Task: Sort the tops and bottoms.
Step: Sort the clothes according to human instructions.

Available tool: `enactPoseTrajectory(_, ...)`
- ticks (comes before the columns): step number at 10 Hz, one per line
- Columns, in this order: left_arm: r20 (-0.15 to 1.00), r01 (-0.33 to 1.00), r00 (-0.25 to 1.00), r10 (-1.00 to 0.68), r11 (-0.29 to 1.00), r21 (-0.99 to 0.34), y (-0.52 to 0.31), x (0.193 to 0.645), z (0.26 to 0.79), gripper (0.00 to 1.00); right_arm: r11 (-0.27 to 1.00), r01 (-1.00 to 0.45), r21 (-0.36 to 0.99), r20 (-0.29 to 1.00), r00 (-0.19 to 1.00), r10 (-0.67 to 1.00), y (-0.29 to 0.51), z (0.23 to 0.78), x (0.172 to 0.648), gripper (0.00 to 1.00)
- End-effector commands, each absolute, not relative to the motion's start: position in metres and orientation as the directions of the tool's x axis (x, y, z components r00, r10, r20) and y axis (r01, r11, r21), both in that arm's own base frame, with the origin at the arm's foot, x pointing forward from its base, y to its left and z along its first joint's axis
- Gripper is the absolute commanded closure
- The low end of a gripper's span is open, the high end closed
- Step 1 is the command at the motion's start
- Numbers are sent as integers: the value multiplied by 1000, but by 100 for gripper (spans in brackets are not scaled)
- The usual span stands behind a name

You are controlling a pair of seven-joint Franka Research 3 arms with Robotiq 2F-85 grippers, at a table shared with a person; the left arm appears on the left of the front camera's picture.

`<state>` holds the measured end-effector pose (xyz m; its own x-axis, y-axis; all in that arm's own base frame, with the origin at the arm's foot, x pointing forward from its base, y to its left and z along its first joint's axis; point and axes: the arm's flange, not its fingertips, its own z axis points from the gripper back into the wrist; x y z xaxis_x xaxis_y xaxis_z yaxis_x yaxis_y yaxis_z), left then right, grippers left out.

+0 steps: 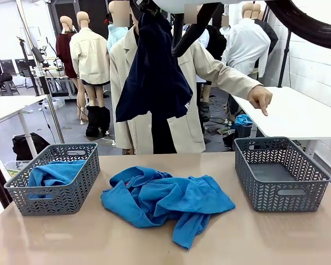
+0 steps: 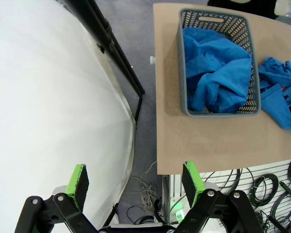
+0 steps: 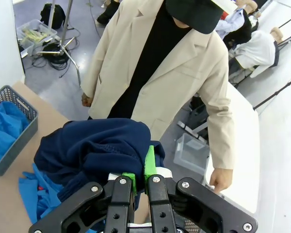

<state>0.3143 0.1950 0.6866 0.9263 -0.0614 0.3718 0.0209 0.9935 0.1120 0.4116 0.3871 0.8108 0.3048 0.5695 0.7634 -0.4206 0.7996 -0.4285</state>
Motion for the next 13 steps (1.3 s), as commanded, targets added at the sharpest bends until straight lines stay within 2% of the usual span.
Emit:
enactPoseTrajectory(1, 376, 18, 925, -56, 994, 104, 195, 315, 688, 0, 796, -428, -428, 773, 284, 568, 382, 806, 409, 100)
enactPoseTrajectory(5, 376, 18, 925, -56, 994, 104, 195, 315, 688, 0, 810, -401, -428, 768, 310, 560, 381, 812, 412, 100)
enactPoseTrajectory(6, 376, 18, 925, -56, 994, 104, 195, 315, 688, 0, 803, -374, -465, 755, 305, 580, 369, 813, 411, 100)
enactPoseTrajectory(8, 376, 18, 925, -56, 994, 104, 195, 315, 688, 0, 800, -303, -517, 742, 307, 596, 322, 822, 409, 100)
enactPoseTrajectory(11, 376, 18, 925, -56, 994, 104, 195, 315, 688, 0, 846, -117, -520, 750, 412, 518, 239, 821, 400, 100)
enactPoseTrajectory(13, 376, 18, 925, -56, 994, 104, 195, 315, 688, 0, 842, -47, -537, 734, 465, 495, 193, 799, 394, 100)
